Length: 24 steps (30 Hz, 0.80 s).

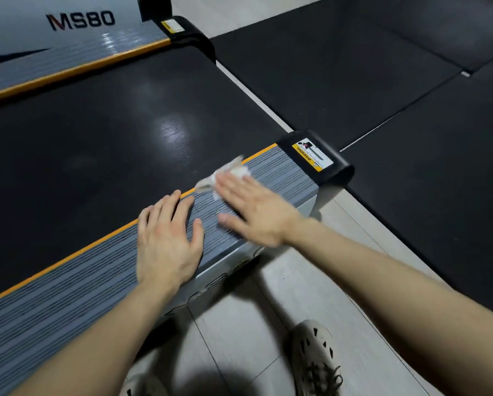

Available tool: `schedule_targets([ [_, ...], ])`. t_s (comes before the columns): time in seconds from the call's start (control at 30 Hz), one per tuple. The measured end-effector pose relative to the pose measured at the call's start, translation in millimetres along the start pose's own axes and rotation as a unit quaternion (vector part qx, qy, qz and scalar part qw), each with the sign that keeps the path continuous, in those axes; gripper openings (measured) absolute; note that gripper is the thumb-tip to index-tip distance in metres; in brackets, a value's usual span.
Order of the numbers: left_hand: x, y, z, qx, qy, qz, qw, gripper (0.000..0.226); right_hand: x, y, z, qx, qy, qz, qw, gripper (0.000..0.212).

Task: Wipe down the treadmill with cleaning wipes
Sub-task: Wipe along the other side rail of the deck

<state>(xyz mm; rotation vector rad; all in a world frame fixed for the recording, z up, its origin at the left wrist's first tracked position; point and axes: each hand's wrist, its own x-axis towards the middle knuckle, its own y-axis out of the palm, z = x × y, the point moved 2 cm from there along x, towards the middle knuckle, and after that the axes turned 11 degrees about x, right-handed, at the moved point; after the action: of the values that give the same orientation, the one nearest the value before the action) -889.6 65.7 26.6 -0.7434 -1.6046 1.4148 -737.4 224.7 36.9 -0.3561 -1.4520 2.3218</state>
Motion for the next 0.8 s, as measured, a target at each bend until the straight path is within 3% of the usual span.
schedule_targets([
  [0.03, 0, 0, 0, 0.000, -0.001, -0.001, 1.000, 0.049, -3, 4, -3, -0.014, -0.026, -0.005, 1.000, 0.078],
  [0.07, 1, -1, 0, 0.000, -0.002, -0.002, 1.000, 0.048, -5, -3, -16, -0.018, 0.015, -0.025, 0.999, 0.079],
  [0.13, 0, -1, 0, 0.001, -0.005, -0.003, 1.000, 0.046, -5, -18, -46, 0.023, 0.203, -0.110, 0.973, 0.082],
  [0.17, -1, -1, 1, 0.002, -0.006, -0.003, 1.000, 0.046, -9, -22, -41, 0.037, 0.247, -0.137, 0.959, 0.083],
  [0.2, 0, -1, 2, 0.002, -0.003, -0.003, 1.000, 0.047, -18, -16, -22, 0.041, 0.243, -0.151, 0.957, 0.081],
  [0.3, 0, -1, 1, 0.003, 0.000, 0.002, 1.000, 0.051, -60, 21, 52, 0.018, 0.050, -0.148, 0.988, 0.057],
  [0.37, 0, -1, 0, 0.006, -0.002, 0.000, 1.000, 0.052, -63, 19, 49, 0.023, 0.014, -0.187, 0.982, 0.035],
  [0.47, 1, -2, -1, 0.000, 0.000, -0.008, 1.000, 0.050, -42, -3, -8, 0.007, 0.172, -0.310, 0.935, 0.022],
  [0.53, 0, -2, 0, -0.001, -0.005, -0.004, 1.000, 0.049, -40, -6, -19, 0.064, 0.270, -0.366, 0.888, 0.022],
  [0.57, -1, -1, 1, -0.002, -0.008, -0.001, 1.000, 0.049, -40, 2, -4, 0.089, 0.271, -0.373, 0.883, 0.025],
  [0.67, -2, 0, 1, -0.008, -0.003, 0.001, 1.000, 0.052, -54, 37, 60, 0.112, 0.105, -0.279, 0.948, 0.040],
  [0.7, -2, 0, 1, -0.011, -0.001, -0.003, 1.000, 0.052, -56, 37, 56, 0.097, 0.086, -0.269, 0.954, 0.040],
  [0.73, -1, -1, 1, -0.014, 0.001, -0.007, 1.000, 0.052, -53, 29, 36, 0.084, 0.114, -0.300, 0.943, 0.039],
  [0.8, 0, 0, 1, -0.018, 0.002, -0.014, 1.000, 0.051, -48, -1, -20, 0.073, 0.257, -0.379, 0.886, 0.037],
])
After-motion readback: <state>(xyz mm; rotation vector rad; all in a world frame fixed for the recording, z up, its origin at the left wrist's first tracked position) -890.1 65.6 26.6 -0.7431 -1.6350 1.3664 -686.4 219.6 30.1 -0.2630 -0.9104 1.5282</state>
